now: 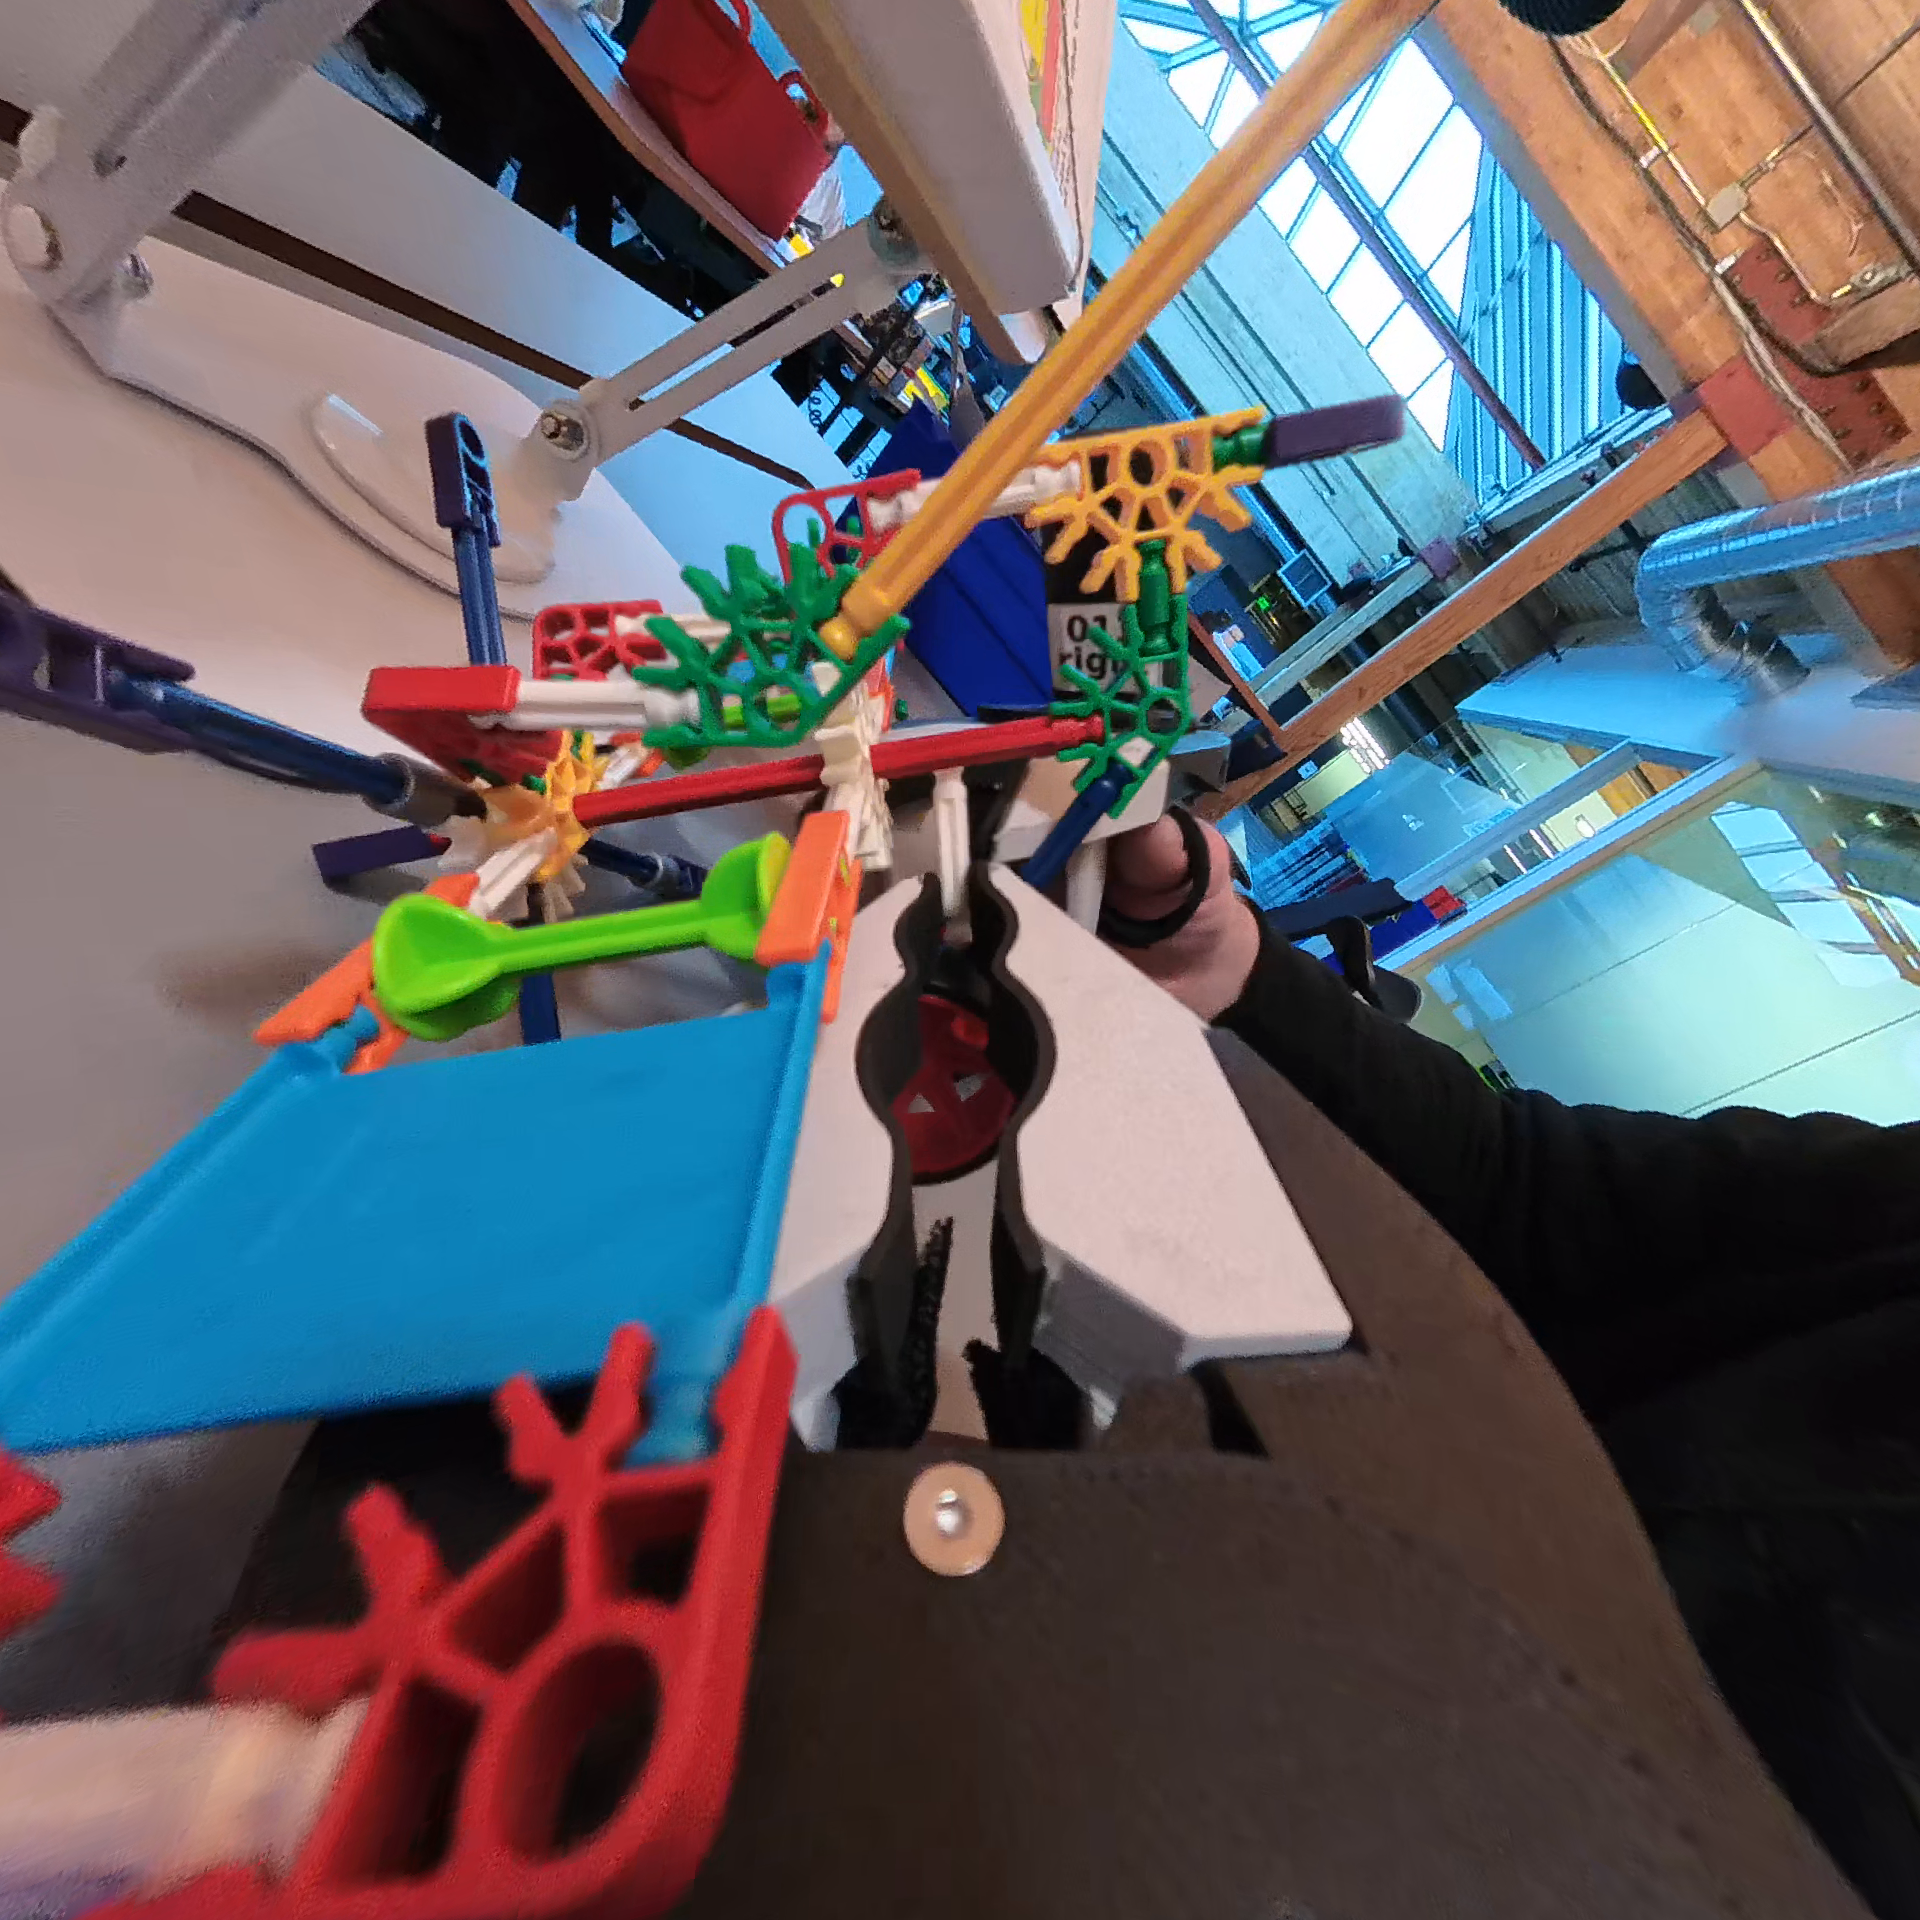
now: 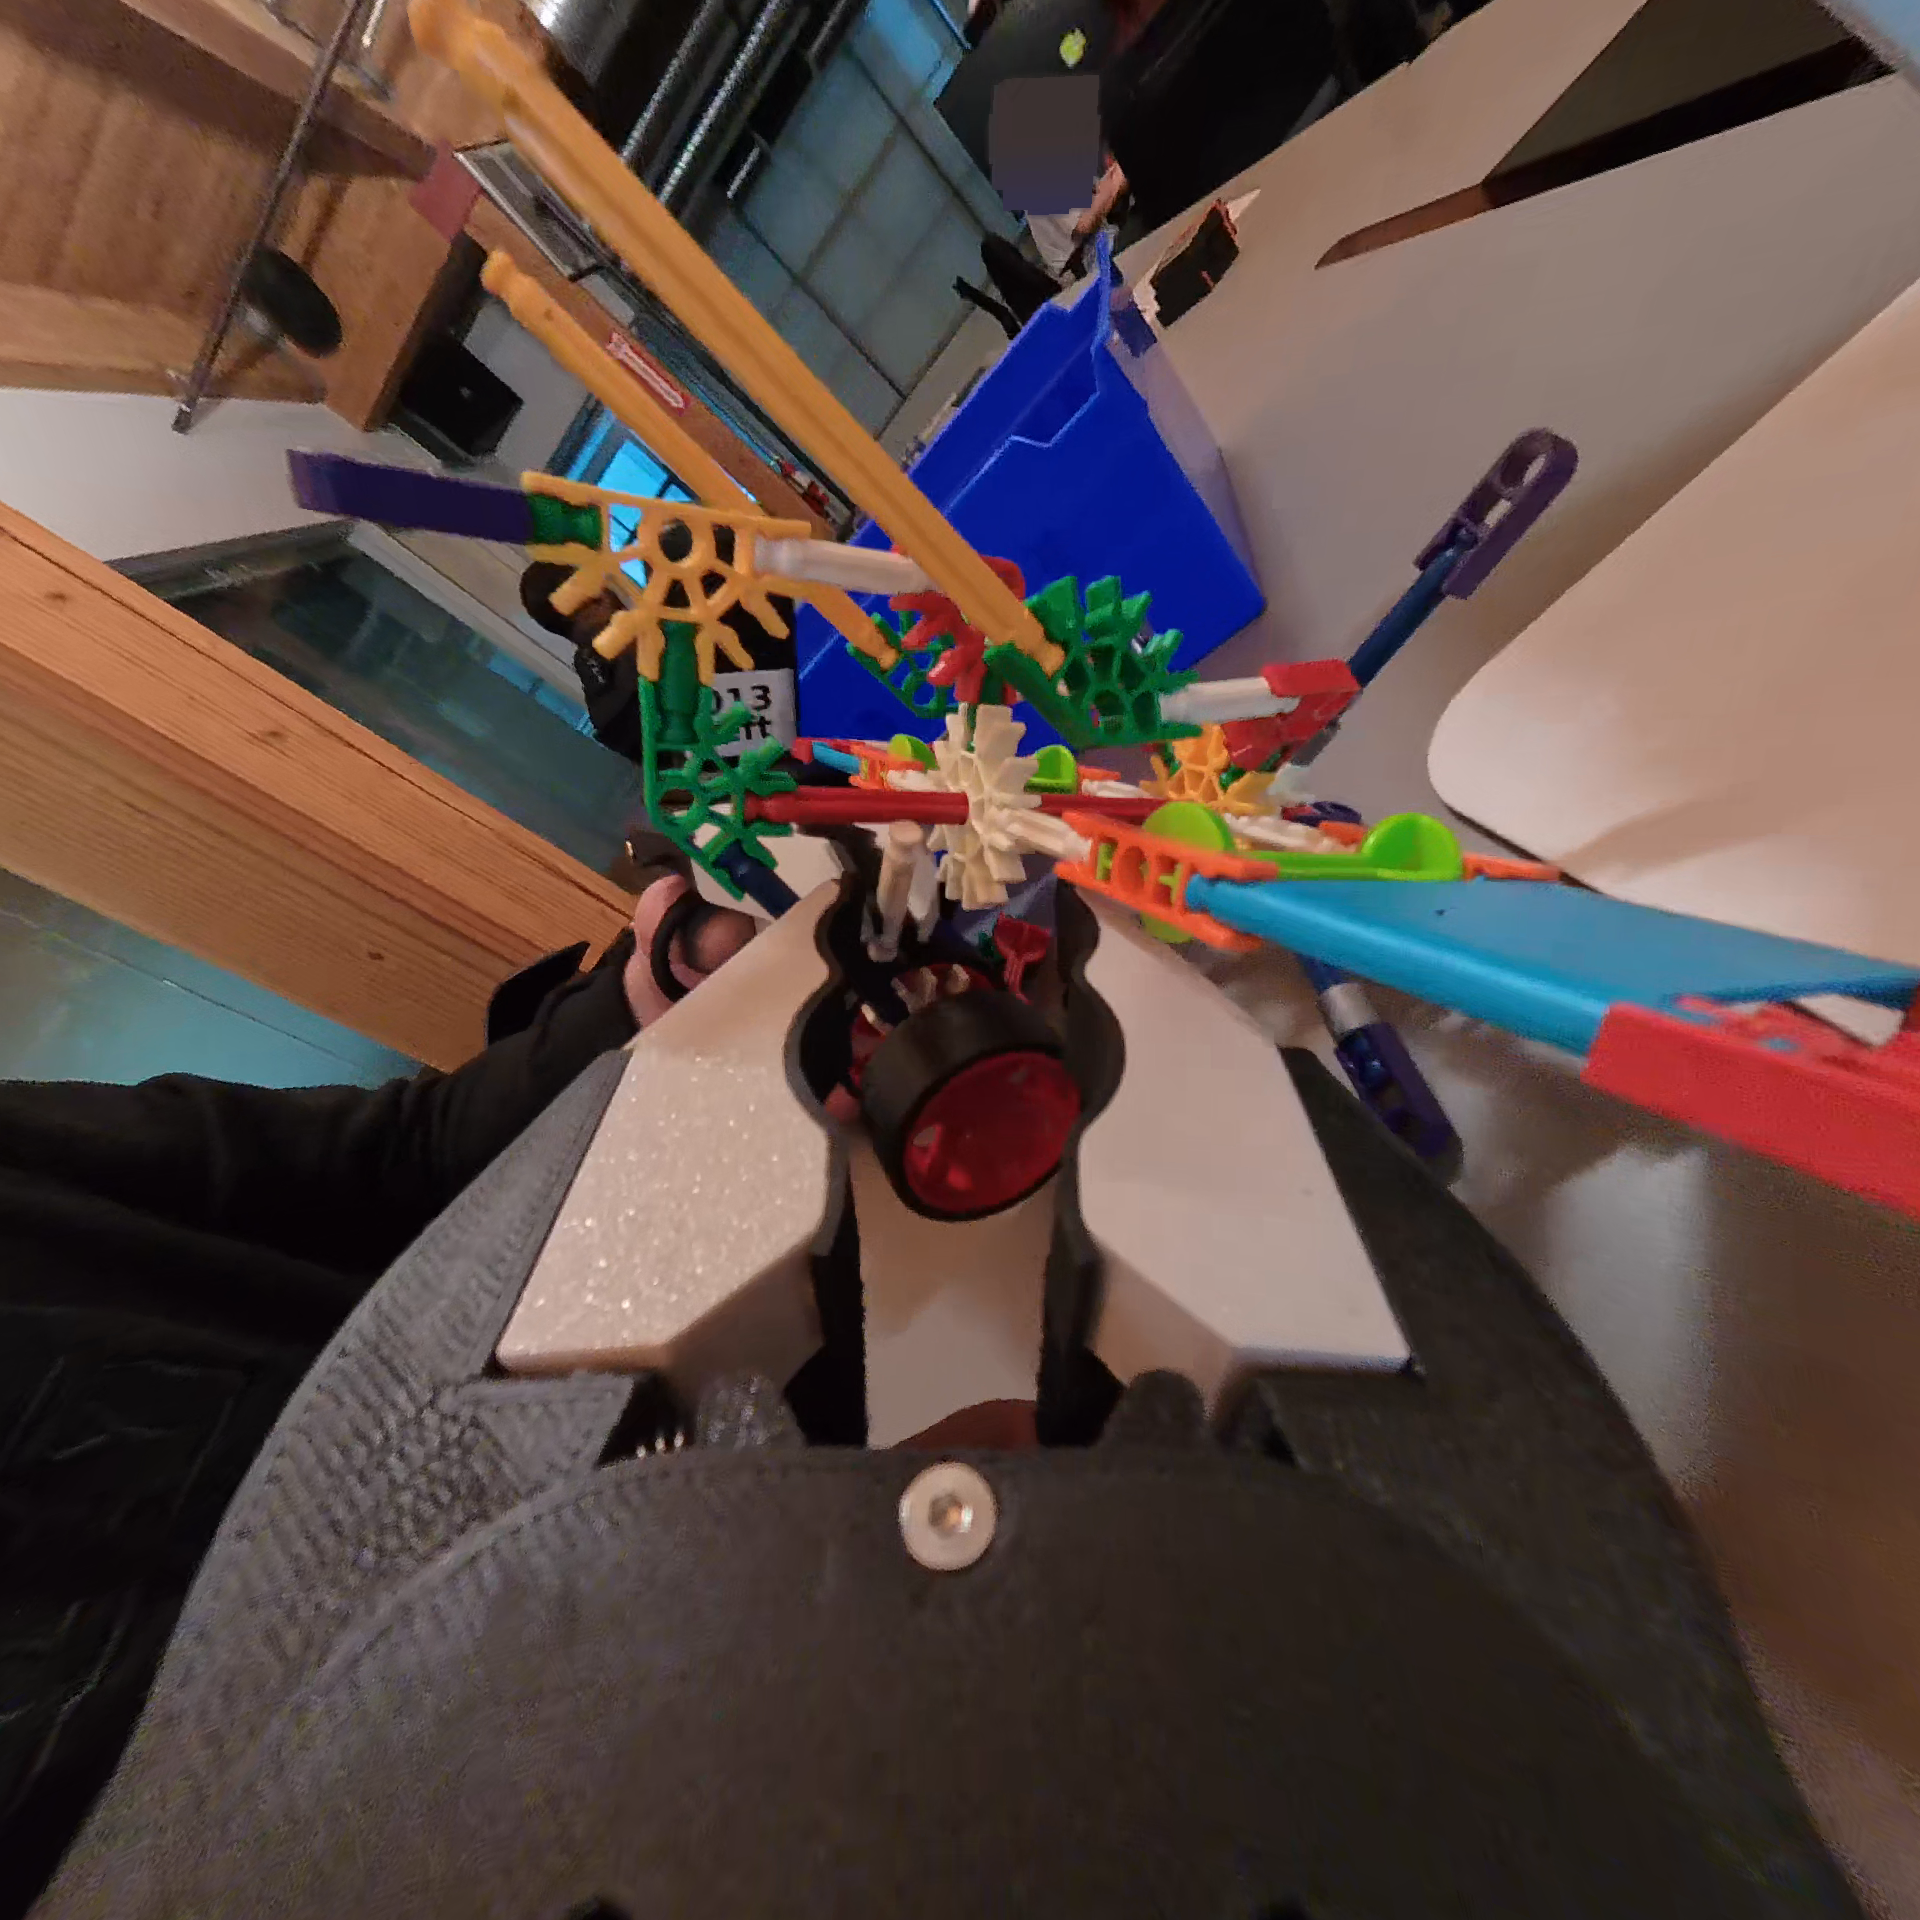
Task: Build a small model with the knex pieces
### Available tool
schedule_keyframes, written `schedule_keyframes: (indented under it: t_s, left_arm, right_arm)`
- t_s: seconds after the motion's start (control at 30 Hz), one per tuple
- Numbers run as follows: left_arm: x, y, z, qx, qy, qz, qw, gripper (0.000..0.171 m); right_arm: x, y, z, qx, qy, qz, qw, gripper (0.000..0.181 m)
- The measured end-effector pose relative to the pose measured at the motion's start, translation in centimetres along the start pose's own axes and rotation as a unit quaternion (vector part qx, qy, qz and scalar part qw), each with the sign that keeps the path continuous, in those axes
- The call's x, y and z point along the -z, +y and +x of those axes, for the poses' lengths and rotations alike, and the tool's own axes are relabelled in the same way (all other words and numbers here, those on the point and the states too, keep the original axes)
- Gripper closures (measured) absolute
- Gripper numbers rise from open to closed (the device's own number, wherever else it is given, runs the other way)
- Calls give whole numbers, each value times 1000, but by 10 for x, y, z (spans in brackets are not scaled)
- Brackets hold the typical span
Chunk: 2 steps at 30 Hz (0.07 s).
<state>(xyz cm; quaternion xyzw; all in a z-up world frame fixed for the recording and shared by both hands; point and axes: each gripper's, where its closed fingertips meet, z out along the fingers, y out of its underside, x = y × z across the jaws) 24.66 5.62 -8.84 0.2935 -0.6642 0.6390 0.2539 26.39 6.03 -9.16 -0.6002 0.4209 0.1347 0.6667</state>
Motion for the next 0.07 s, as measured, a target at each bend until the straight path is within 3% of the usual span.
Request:
schedule_keyframes:
  t_s: [0.03, 0.07]
  left_arm:
    - [0, 1, 0, 6, 0, -1, 1000, 169]
    - [-1, 1, -1, 12, 0, 0, 1000, 169]
  right_arm:
    - [-2, -2, -1, 0, -3, 4, 1000, 147]
    - [-3, -2, -1, 1, -3, 6, 1000, 153]
